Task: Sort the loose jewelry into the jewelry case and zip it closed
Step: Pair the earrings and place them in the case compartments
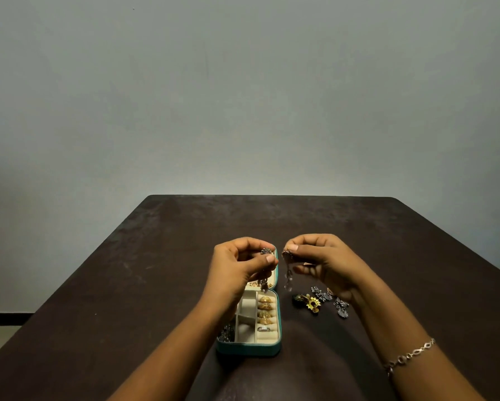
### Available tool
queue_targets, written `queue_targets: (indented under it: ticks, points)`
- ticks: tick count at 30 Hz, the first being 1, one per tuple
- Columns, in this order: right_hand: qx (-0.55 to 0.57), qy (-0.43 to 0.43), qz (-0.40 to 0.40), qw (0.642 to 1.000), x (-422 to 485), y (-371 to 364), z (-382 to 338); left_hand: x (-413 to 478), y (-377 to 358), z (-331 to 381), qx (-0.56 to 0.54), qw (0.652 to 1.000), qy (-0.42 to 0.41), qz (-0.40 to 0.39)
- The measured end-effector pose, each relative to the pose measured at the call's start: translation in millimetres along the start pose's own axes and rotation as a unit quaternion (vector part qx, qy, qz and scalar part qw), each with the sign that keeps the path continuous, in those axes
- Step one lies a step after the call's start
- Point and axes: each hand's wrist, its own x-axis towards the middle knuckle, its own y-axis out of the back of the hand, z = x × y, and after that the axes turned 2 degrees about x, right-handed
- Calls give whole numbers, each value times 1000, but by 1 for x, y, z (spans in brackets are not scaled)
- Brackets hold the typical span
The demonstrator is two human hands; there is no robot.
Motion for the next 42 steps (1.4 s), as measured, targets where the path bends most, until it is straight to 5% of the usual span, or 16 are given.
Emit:
queue_targets:
  ticks: [21,42]
  points:
    - [-93,177,21,980,-18,-29,-4,3,8,9,52,997,-51,-13]
    - [-38,96,-44,994,-18,-65,26,15,57,31,152,988,28,21]
